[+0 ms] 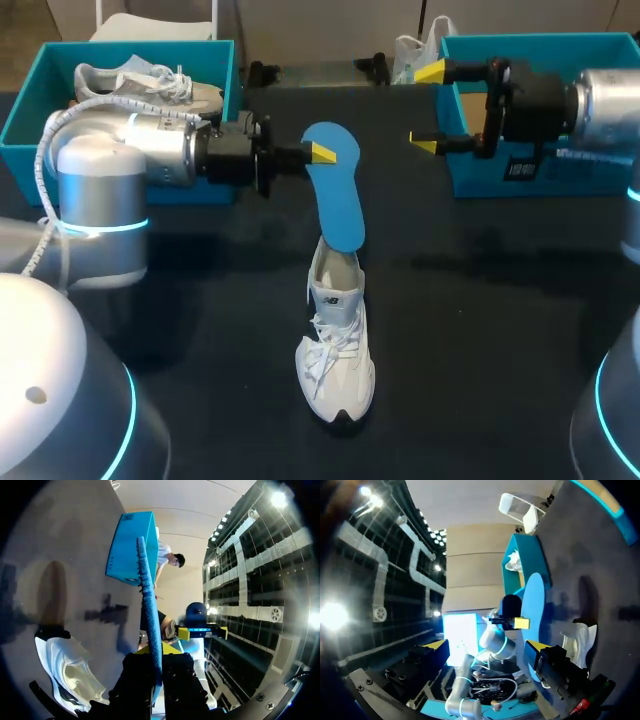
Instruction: Take the shoe out of the shoebox, open the shoe tongue, remove and reinsert the insole, then place the shoe into the shoebox
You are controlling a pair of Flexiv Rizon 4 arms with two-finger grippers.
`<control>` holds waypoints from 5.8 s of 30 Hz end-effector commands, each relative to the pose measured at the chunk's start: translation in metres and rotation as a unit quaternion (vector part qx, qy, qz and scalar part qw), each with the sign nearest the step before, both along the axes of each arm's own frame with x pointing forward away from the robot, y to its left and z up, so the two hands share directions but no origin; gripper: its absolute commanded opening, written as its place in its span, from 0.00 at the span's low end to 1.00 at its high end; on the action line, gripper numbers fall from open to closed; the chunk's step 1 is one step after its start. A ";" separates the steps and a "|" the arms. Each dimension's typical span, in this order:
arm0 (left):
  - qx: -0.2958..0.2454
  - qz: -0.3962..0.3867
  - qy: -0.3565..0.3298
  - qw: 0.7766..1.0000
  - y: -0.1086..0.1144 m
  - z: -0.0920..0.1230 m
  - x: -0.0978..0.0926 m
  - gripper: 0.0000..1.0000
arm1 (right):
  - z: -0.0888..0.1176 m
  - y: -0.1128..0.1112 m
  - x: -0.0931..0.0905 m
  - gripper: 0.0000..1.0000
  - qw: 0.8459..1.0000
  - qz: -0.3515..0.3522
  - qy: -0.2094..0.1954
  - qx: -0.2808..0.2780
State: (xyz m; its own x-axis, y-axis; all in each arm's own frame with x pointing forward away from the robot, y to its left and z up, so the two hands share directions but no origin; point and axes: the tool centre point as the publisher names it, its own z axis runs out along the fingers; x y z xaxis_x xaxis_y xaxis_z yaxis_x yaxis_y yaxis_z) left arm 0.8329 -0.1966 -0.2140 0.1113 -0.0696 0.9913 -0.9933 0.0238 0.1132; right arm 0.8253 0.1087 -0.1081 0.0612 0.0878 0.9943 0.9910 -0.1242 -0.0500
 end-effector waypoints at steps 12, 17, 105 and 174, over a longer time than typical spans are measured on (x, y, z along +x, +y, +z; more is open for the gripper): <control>0.001 0.001 0.000 1.000 0.000 0.001 -0.001 0.00 | 0.047 0.008 0.011 1.00 0.962 0.052 0.022 -0.268; 0.001 0.001 0.000 1.000 0.000 0.001 -0.001 0.00 | 0.056 0.014 0.013 1.00 0.945 0.066 0.031 -0.320; 0.001 0.001 0.000 1.000 0.000 0.001 -0.001 0.00 | 0.042 0.034 0.007 1.00 0.974 0.041 0.120 -0.189; -0.059 0.050 -0.405 0.911 0.043 0.057 0.010 0.00 | -0.023 0.017 0.006 1.00 1.000 0.021 0.011 0.009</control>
State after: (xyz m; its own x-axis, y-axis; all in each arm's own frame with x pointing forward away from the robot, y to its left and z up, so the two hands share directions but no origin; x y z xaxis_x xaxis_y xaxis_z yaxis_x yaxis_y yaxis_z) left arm 0.8458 -0.1540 -0.1517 -0.5285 -0.0213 0.8486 -0.8471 -0.0518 -0.5289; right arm 0.8307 0.1238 -0.1307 0.0780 0.0704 0.9945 0.9942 -0.0801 -0.0723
